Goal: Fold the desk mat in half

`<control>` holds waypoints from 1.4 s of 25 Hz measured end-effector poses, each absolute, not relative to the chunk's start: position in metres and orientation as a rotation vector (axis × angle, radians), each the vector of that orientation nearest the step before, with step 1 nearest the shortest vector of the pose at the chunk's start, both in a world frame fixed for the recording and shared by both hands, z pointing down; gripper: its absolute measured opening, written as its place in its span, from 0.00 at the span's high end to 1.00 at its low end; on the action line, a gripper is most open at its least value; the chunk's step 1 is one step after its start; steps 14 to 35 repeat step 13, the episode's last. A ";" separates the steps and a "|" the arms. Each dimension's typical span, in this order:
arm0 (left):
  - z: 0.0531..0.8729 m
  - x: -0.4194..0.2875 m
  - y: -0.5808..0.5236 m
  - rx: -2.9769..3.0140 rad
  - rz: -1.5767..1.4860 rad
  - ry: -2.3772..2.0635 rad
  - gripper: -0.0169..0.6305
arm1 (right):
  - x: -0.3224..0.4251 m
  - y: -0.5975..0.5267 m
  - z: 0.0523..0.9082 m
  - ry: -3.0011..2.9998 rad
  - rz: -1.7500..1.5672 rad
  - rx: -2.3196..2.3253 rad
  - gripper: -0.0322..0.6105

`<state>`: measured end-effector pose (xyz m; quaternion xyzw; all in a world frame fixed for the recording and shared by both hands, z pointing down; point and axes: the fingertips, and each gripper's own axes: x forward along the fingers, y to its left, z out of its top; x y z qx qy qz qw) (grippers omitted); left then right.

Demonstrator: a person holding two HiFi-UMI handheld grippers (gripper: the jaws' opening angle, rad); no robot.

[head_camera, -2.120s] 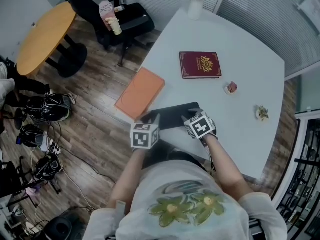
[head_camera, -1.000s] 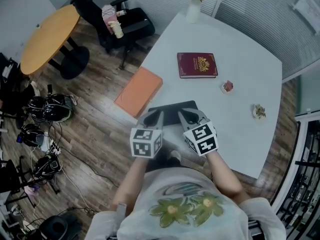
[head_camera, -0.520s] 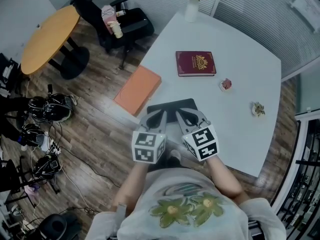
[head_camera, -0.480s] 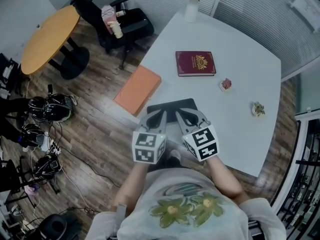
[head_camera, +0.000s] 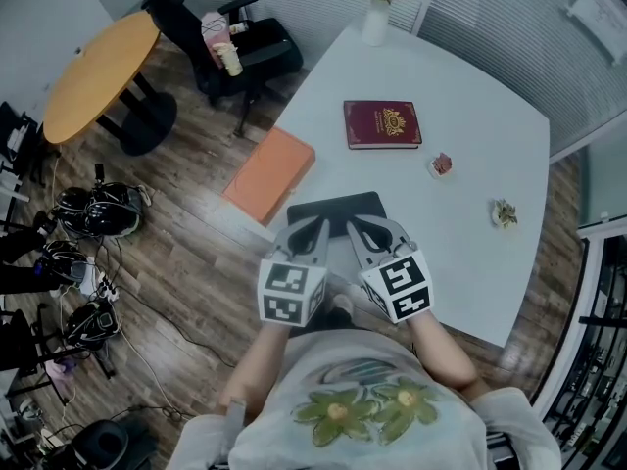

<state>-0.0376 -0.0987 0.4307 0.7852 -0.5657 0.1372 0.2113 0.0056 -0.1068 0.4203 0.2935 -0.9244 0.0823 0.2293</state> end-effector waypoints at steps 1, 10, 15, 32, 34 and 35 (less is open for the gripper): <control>0.430 -0.037 -0.098 2.181 0.377 -1.569 0.97 | 0.007 -0.106 0.420 -2.543 0.228 0.808 0.92; 0.430 -0.037 -0.091 2.175 0.373 -1.562 0.97 | 0.008 -0.101 0.418 -2.547 0.221 0.806 0.92; 0.433 -0.038 -0.091 2.170 0.378 -1.562 0.97 | 0.008 -0.101 0.419 -2.546 0.222 0.806 0.92; 0.433 -0.038 -0.091 2.170 0.378 -1.562 0.97 | 0.008 -0.101 0.419 -2.546 0.222 0.806 0.92; 0.433 -0.038 -0.091 2.170 0.378 -1.562 0.97 | 0.008 -0.101 0.419 -2.546 0.222 0.806 0.92; 0.433 -0.038 -0.091 2.170 0.378 -1.562 0.97 | 0.008 -0.101 0.419 -2.546 0.222 0.806 0.92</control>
